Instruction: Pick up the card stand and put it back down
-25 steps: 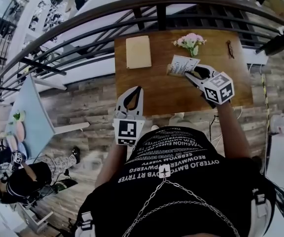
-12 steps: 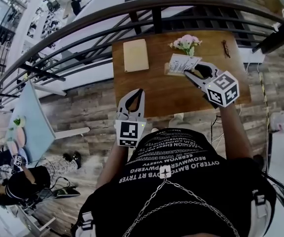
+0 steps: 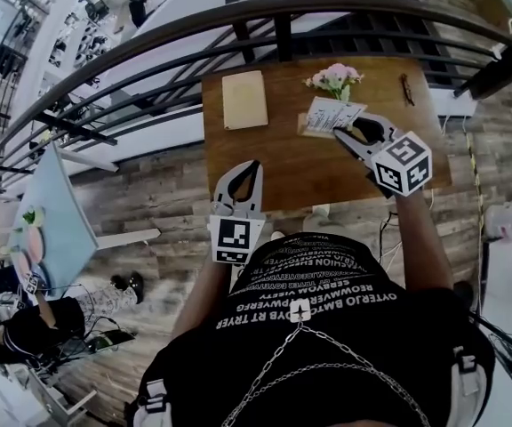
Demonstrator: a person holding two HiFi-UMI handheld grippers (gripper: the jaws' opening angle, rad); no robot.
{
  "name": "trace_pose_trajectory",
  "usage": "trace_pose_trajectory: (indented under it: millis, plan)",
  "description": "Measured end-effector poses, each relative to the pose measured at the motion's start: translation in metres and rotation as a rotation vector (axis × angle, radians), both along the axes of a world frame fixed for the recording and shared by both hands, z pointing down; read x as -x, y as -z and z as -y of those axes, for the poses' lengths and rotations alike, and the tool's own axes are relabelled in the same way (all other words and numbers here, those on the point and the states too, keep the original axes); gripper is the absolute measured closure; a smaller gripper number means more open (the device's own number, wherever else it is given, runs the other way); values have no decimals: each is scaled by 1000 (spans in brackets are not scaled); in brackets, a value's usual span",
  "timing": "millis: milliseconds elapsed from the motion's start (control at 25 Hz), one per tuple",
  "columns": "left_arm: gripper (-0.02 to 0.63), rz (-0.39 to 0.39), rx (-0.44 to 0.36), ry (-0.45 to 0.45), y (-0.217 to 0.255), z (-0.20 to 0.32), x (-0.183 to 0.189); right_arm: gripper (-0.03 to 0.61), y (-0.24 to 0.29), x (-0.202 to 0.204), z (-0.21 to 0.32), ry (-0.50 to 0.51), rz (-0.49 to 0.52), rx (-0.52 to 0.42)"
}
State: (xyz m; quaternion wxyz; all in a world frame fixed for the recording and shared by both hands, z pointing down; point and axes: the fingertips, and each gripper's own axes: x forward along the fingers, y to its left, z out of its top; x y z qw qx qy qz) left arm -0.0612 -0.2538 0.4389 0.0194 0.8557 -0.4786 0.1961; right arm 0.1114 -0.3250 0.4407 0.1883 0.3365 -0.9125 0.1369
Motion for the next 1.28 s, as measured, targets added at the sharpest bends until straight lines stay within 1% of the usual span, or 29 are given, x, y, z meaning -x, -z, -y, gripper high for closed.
trace_pose_trajectory:
  millis: [160,400,840,1120,1280]
  plan:
    - [584,5,5,-9,-1,2,-2,416,-24,-2,2,-20,-2,33]
    - [584,12,21,5,-8,7,-1,416,-65,1,3,-11,17,80]
    - [584,31,47,52,-17,17,5,416,-146,9,9,21,-20,145]
    - [584,54,73,73,-23,26,7,416,-189,4,19,15,-22,170]
    - [584,63,85,80,-26,31,9,416,-222,2,22,9,-45,219]
